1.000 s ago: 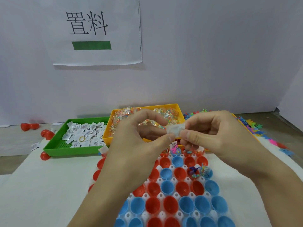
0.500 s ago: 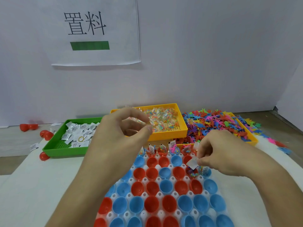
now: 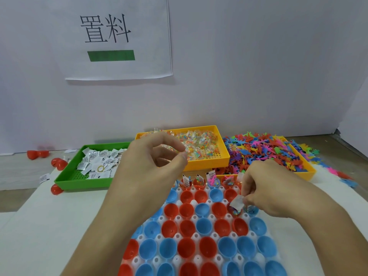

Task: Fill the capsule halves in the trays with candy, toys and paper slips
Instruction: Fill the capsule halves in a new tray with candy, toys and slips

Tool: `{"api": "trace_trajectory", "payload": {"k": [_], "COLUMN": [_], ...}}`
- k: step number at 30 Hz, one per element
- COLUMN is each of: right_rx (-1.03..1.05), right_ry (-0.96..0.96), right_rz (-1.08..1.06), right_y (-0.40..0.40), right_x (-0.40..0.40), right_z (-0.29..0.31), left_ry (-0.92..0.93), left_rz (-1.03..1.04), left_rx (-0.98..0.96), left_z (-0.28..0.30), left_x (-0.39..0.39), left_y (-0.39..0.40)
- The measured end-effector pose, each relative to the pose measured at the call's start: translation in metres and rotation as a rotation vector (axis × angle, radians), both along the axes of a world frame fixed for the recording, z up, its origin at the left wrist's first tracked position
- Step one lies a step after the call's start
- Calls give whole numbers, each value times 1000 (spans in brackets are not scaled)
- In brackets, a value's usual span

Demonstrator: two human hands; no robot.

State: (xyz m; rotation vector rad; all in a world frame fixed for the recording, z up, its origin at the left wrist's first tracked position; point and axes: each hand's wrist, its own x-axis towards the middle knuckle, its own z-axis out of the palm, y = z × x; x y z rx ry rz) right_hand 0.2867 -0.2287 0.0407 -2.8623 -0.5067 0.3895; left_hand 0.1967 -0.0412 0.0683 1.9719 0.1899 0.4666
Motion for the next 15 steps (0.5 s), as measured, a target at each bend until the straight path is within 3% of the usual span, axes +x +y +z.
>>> {"api": "trace_trajectory", "payload": {"k": [15], "right_rx": [-59], "right_ry": [-29], "right_rz": [0], "right_y": [7], "right_x": [-3], "right_z": [-4], "left_ry": [-8], "left_rz": [-17], "left_rx": [17], "left_z": [-1], "left_x": [0], "left_y": [2]}}
